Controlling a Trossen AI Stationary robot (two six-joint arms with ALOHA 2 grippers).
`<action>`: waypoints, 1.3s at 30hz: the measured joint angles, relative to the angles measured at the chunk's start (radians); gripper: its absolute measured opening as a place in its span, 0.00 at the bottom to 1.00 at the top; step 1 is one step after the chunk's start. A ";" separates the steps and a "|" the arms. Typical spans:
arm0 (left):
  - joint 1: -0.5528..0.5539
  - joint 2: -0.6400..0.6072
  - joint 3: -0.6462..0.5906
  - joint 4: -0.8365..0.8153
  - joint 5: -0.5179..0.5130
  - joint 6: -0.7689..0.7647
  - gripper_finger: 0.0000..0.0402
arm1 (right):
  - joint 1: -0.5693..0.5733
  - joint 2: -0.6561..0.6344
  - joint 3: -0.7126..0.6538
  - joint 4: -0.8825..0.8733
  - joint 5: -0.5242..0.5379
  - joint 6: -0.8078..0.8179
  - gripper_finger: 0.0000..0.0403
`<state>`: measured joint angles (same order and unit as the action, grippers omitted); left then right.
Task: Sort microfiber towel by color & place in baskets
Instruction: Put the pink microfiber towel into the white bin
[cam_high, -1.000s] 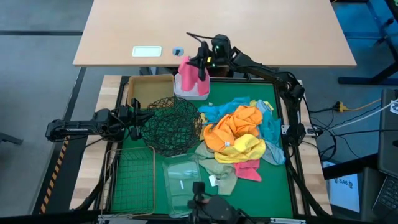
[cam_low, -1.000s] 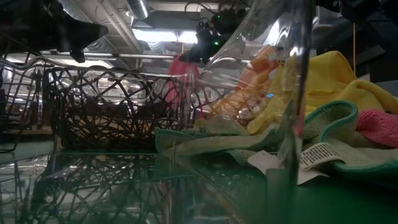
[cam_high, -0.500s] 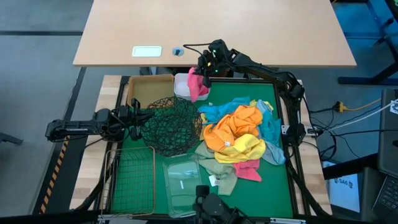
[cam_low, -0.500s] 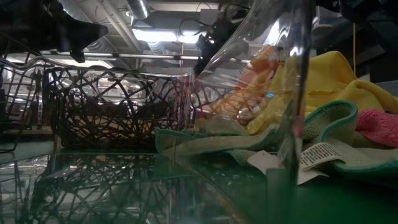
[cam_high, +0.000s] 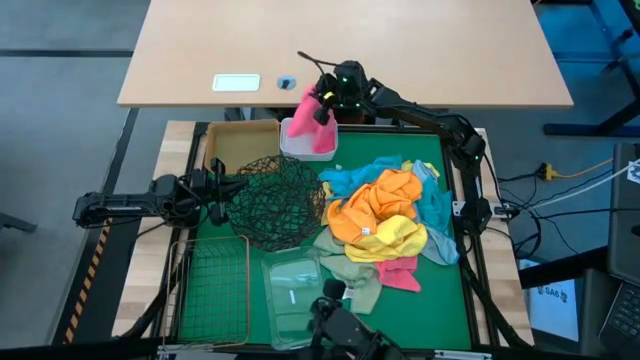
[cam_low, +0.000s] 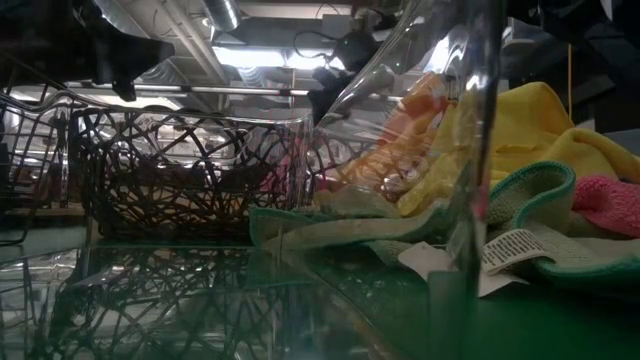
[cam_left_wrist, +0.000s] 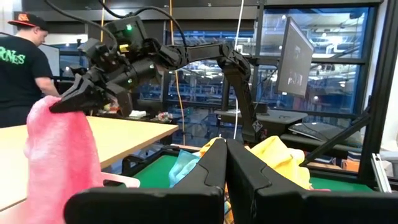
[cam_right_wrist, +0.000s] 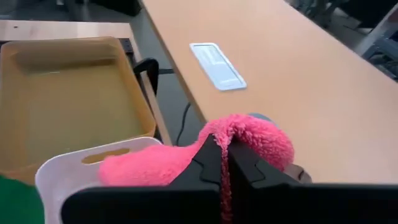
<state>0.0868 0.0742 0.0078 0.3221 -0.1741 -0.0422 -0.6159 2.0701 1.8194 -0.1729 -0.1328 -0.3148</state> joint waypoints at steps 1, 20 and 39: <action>0.000 0.000 0.000 0.000 0.000 0.000 0.00 | 0.000 0.000 0.000 -0.002 -0.010 -0.005 0.00; 0.000 0.000 0.000 0.000 0.000 0.000 0.00 | 0.050 0.109 0.000 -0.161 -0.155 -0.088 0.00; 0.000 0.000 0.000 0.000 0.000 0.000 0.00 | 0.060 0.113 0.000 -0.168 -0.137 -0.030 0.26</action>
<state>0.0868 0.0742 0.0078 0.3218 -0.1741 -0.0422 -0.5556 2.1830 1.8198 -0.3413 -0.2695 -0.3450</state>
